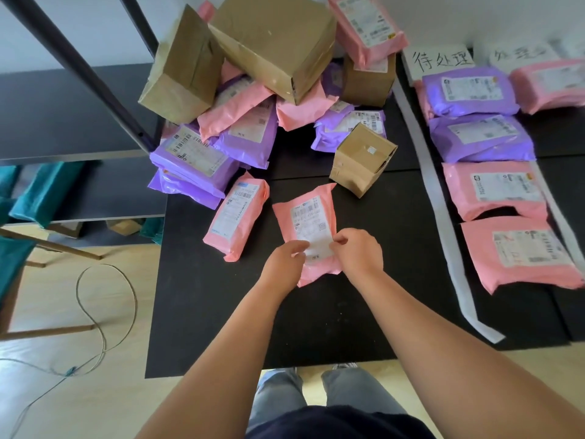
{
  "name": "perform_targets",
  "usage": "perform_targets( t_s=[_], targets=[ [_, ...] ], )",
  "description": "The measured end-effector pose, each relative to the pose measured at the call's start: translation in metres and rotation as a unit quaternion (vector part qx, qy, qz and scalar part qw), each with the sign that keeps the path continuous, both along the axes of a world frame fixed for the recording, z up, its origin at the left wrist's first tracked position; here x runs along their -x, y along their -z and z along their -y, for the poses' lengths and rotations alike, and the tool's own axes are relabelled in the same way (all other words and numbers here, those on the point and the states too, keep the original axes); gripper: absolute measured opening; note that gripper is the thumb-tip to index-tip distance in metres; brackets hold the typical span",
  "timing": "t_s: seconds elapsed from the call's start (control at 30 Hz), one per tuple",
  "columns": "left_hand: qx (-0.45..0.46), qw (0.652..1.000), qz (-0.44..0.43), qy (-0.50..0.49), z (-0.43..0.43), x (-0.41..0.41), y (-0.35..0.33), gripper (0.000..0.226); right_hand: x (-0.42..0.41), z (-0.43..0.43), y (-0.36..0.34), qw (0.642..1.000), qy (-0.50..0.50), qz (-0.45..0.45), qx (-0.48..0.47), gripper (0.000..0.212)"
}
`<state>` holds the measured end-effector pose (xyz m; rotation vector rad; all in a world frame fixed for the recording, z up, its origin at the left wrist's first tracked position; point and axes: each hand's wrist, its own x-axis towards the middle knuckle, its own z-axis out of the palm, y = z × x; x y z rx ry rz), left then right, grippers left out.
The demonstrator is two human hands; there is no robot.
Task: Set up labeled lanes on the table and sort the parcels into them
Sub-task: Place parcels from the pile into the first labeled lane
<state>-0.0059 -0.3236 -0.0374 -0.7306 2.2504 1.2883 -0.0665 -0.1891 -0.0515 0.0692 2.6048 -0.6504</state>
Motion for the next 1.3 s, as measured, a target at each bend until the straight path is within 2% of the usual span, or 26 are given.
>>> perform_targets(
  t_s=[0.2, 0.37, 0.57, 0.77, 0.87, 1.0, 1.13, 1.23, 1.3],
  targets=[
    [-0.018, 0.986, -0.062, -0.155, 0.009, 0.007, -0.030, 0.025, -0.007, -0.019, -0.032, 0.994, 0.045, -0.057, 0.077, 0.014],
    [0.052, 0.973, -0.171, -0.144, 0.009, 0.032, -0.082, 0.012, -0.003, -0.039, -0.079, 0.968, 0.117, -0.107, 0.196, 0.014],
    [0.011, 0.954, -0.265, -0.140, -0.013, 0.056, -0.133, 0.014, 0.010, -0.053, -0.133, 0.916, 0.154, -0.168, 0.330, 0.011],
    [-0.029, 0.918, -0.337, -0.209, -0.030, 0.062, -0.163, 0.020, 0.009, -0.060, -0.169, 0.881, 0.143, -0.202, 0.403, 0.013],
    [-0.076, 0.915, -0.334, -0.214, -0.034, 0.064, -0.176, 0.025, 0.005, -0.065, -0.181, 0.872, 0.145, -0.200, 0.423, 0.011],
    [-0.113, 0.907, -0.338, -0.222, -0.035, 0.063, -0.193, 0.010, 0.003, -0.070, -0.194, 0.877, 0.139, -0.207, 0.412, 0.011],
    [-0.174, 0.894, -0.350, -0.218, -0.037, 0.056, -0.209, 0.006, 0.001, -0.075, -0.205, 0.885, 0.126, -0.207, 0.397, 0.007],
    [-0.231, 0.886, -0.355, -0.191, -0.040, 0.051, -0.222, 0.004, 0.002, -0.078, -0.218, 0.877, 0.153, -0.229, 0.394, 0.012],
    [-0.252, 0.883, -0.364, -0.159, -0.041, 0.048, -0.228, 0.005, 0.006, -0.079, -0.231, 0.859, 0.194, -0.250, 0.403, 0.019]
  ],
)
